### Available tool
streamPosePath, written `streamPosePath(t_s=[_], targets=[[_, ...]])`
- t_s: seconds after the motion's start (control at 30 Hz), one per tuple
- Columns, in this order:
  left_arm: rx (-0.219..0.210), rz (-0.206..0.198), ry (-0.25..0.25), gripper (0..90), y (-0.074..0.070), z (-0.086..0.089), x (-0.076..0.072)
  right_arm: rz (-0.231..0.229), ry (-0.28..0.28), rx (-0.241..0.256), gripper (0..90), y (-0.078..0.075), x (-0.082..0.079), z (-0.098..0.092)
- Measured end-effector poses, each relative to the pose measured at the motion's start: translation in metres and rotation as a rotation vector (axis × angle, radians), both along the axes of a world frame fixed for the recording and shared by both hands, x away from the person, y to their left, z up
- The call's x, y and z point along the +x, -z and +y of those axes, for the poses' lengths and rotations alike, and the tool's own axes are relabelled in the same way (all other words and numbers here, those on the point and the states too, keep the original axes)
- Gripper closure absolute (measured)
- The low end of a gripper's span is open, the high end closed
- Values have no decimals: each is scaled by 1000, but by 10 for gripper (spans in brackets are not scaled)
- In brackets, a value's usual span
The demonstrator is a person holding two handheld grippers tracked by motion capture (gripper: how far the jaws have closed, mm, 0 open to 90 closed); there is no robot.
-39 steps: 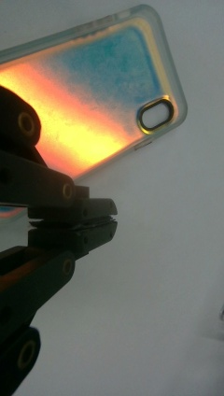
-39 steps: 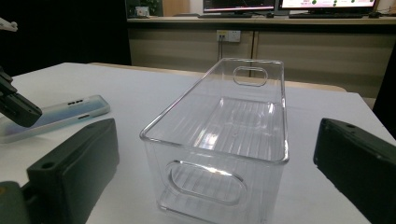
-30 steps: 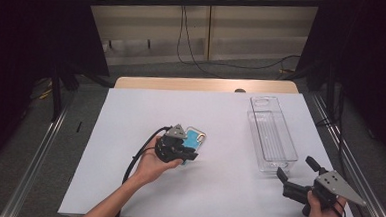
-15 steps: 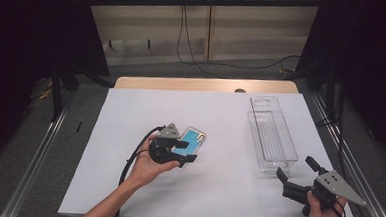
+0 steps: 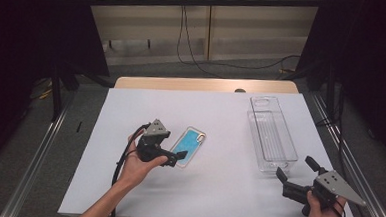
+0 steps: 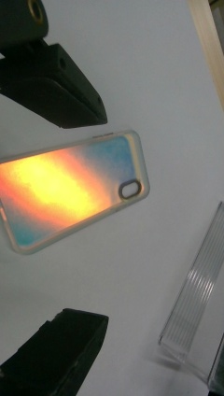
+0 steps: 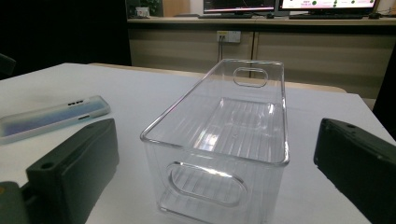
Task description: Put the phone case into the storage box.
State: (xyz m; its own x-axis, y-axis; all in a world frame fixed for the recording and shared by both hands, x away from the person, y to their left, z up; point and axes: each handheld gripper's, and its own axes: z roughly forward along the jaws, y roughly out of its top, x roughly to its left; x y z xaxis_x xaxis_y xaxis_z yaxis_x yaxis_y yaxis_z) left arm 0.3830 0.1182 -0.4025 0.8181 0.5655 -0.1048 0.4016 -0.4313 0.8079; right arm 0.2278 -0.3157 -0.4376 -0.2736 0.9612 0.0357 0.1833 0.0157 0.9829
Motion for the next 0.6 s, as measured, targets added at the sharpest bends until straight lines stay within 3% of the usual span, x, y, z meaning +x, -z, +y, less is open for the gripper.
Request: streamPosePath(t_s=[0.27, 0.37, 0.53, 0.6], targets=[[-19, 15, -53, 48, 0, 10, 8, -2, 4, 5, 0, 0, -1, 0], [-17, 53, -88, 45, 3, 11, 13, 1, 2, 2, 0, 0, 0, 0], [57, 48, -93, 48, 7, 10, 19, 1, 1, 1, 0, 0, 0, 0], [89, 75, -94, 50, 9, 8, 21, 1, 1, 1, 0, 0, 0, 0]])
